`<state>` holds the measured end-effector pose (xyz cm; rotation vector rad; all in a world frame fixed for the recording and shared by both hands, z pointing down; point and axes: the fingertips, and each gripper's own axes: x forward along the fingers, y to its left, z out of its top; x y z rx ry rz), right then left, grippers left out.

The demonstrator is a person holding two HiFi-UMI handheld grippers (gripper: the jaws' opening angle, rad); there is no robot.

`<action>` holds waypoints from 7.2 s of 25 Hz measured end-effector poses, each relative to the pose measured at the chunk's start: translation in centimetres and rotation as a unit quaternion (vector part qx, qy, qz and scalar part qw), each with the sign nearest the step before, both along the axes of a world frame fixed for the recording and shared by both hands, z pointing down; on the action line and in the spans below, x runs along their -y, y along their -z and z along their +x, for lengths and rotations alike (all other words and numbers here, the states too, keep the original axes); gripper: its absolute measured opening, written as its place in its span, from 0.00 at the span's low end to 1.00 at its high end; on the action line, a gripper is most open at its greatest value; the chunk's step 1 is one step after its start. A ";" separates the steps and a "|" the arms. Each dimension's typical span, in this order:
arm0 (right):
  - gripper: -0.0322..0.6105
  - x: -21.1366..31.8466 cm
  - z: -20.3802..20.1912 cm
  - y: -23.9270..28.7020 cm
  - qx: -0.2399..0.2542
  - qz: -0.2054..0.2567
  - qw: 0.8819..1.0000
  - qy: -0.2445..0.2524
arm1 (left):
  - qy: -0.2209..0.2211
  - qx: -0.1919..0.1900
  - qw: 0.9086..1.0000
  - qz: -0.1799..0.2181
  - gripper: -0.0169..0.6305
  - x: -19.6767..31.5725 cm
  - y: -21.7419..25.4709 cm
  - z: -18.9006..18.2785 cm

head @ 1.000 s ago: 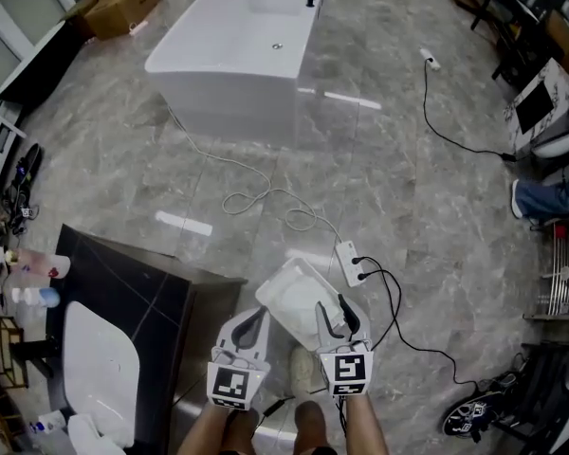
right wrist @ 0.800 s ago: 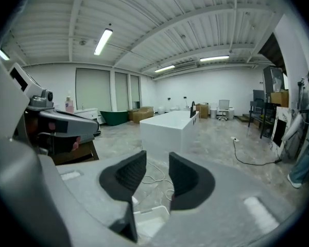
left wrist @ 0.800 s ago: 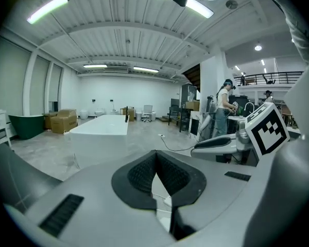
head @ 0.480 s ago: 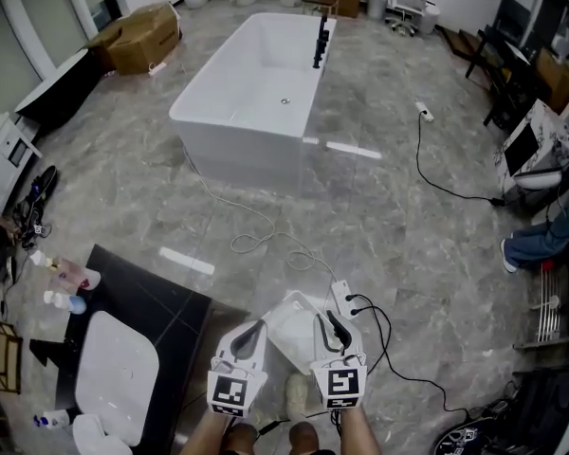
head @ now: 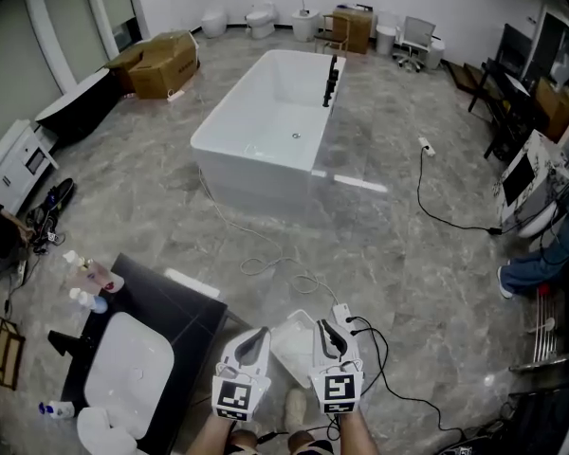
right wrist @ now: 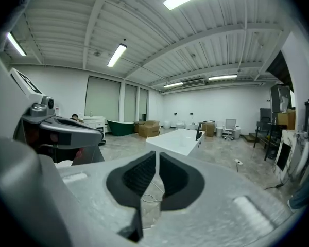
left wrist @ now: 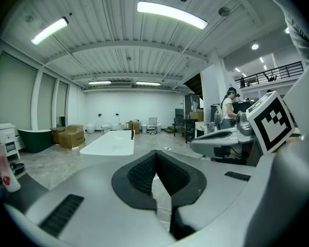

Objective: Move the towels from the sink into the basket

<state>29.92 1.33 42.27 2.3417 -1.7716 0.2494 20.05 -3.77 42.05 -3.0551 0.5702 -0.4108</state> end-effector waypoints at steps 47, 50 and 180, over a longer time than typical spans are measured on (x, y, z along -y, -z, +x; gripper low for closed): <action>0.05 1.6 -13.2 9.6 -0.022 0.059 0.980 0.187 | 0.157 -0.040 0.986 0.034 0.04 -1.9 8.6 -12.3; 0.05 2.6 -15.6 9.7 -0.019 0.064 0.973 0.222 | 0.188 -0.033 0.981 0.044 0.04 -1.4 8.3 -14.8; 0.46 -2.2 -89.2 -11.7 0.042 -0.182 0.772 0.607 | 0.601 0.008 0.797 -0.057 0.04 -13.9 -3.7 -88.3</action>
